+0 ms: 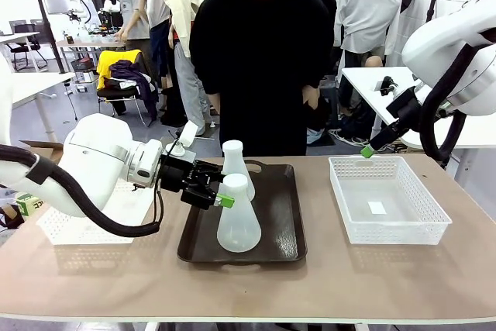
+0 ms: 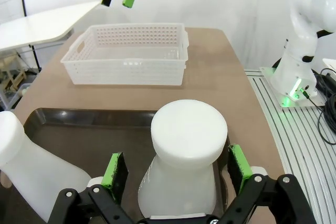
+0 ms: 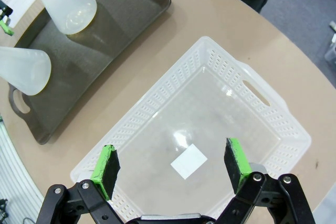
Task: Prepare the laboratory tools.
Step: Place the picked Big flask upright in the Handle tray as directed by the person.
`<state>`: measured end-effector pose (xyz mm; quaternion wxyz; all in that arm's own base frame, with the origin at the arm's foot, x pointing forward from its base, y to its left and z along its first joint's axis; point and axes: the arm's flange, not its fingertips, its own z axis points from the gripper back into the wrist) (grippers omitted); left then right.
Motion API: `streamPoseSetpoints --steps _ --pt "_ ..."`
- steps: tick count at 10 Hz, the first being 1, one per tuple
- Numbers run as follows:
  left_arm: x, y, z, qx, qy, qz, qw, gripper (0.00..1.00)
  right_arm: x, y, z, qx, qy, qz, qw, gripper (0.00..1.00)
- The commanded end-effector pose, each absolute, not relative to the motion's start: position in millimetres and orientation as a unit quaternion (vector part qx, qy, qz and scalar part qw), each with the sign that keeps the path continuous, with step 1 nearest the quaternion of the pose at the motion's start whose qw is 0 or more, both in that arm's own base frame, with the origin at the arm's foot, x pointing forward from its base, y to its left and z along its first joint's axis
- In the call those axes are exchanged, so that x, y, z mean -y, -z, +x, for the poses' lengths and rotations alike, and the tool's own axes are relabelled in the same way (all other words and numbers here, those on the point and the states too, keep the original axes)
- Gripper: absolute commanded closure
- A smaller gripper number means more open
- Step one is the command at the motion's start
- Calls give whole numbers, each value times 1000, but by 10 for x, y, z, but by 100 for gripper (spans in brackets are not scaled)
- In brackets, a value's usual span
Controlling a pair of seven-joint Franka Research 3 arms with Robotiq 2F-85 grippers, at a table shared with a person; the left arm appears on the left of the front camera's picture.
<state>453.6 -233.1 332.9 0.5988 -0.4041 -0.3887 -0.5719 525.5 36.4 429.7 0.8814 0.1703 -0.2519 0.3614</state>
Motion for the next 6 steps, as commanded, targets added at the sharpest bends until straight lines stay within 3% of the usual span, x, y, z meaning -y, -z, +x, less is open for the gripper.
streamPoseSetpoints --steps 1,6 --pt "2329 -3336 4533 396 575 -405 591 0 -358 -4292 5254 248 -363 166 882 0" --pt "2329 -3336 4533 396 575 -405 591 0 -358 -4292 5254 248 -363 166 882 0"
